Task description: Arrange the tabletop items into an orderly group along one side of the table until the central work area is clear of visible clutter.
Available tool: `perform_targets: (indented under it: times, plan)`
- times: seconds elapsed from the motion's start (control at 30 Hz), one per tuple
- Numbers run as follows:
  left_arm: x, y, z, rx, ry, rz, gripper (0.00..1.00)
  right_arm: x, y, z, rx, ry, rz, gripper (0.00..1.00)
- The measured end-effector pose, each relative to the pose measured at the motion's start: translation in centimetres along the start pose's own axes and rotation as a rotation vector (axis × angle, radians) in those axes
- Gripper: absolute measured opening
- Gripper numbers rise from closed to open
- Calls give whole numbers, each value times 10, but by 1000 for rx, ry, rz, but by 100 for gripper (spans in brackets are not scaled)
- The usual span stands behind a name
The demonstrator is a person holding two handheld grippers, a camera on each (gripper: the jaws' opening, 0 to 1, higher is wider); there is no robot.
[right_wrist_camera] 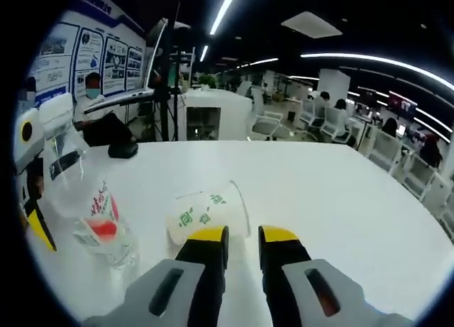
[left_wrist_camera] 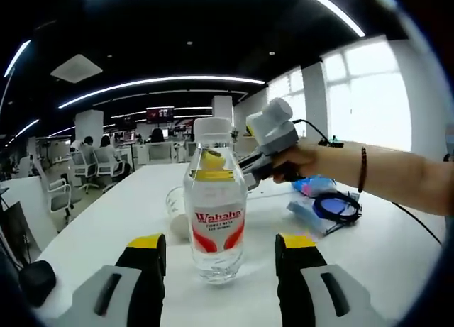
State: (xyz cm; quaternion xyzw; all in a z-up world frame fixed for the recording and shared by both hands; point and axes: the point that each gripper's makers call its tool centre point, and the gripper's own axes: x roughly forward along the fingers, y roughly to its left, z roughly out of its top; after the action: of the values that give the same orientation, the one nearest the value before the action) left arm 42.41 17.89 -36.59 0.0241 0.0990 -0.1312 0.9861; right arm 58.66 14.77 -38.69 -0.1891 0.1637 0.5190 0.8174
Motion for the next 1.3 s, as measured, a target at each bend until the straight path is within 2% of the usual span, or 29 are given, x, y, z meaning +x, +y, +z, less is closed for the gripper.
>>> perform_targets:
  times: [0.13, 0.53, 0.6, 0.73, 1.0, 1.13, 1.3]
  plan:
    - [3, -2, -2, 11, 13, -5, 62, 4, -4, 1, -19, -10, -16, 11]
    - [6, -4, -6, 30, 37, -8, 62, 12, -10, -4, -42, 1, -5, 8]
    - [7, -6, -7, 42, 48, -8, 62, 15, -10, -1, -42, -26, 8, 7]
    - [6, -6, -7, 46, 46, -7, 62, 17, -9, -2, -42, -30, 18, 2]
    - [7, -6, -8, 52, 59, -10, 62, 18, -14, -8, -13, -36, 27, 0]
    - [8, -5, -7, 53, 59, -6, 62, 19, -14, -4, 2, -60, 38, 0]
    - [7, -6, -8, 60, 63, -9, 62, 25, -13, -4, 3, -53, 49, 0]
